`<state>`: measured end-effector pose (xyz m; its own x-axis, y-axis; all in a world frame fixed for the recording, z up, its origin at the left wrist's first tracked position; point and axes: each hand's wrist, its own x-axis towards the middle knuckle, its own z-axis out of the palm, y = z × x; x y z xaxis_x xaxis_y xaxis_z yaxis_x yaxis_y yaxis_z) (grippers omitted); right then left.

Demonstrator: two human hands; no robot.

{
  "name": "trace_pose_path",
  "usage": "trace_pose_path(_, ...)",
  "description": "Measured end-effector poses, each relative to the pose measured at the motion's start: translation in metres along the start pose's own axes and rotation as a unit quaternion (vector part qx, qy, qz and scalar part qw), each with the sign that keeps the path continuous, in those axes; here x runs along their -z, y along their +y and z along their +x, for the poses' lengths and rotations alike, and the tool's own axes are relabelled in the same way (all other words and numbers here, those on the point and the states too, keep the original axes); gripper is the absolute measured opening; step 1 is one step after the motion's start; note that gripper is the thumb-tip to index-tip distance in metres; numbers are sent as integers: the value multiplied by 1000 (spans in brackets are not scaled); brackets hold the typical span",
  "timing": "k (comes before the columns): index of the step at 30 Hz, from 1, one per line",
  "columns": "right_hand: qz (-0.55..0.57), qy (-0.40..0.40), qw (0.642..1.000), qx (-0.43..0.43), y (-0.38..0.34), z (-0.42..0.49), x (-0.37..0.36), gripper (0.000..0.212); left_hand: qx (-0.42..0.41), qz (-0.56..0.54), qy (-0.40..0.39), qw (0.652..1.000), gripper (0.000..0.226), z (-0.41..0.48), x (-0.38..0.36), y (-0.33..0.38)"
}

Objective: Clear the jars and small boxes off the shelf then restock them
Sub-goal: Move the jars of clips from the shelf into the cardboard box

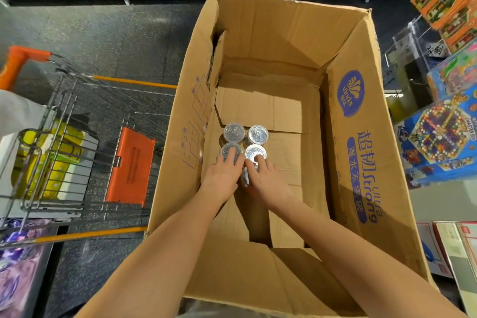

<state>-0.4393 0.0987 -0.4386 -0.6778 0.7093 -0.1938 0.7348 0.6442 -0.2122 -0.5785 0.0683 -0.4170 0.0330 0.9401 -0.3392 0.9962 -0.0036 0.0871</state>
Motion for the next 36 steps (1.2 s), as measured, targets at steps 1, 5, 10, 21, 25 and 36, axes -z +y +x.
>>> trace_pose_path(1, -4, -1, 1000, -2, 1, 0, 1, 57, -1, 1, -1, 1000, 73, 0, 1, 0)
trace_pose_path(5, -15, -6, 1000, -25, 4, 1, 4, 63, -7, 19, -5, 1000, 75, 0, 5, 3)
trace_pose_path(10, -68, -38, 996, -32, 8, -7, 16, 71, -7, 63, -19, 998, 76, 1, 19, 4)
trace_pose_path(21, -80, 13, 991, -106, 14, -76, 121, 63, -85, 107, 48, 989, 62, -25, 113, 40)
trace_pose_path(25, -104, 95, 980, -139, 16, -128, 177, 59, -137, 123, 104, 977, 68, -44, 156, 82)
trace_pose_path(36, -172, 285, 887, -321, 52, -335, 290, 58, -370, 75, 305, 874, 64, -120, 280, 262)
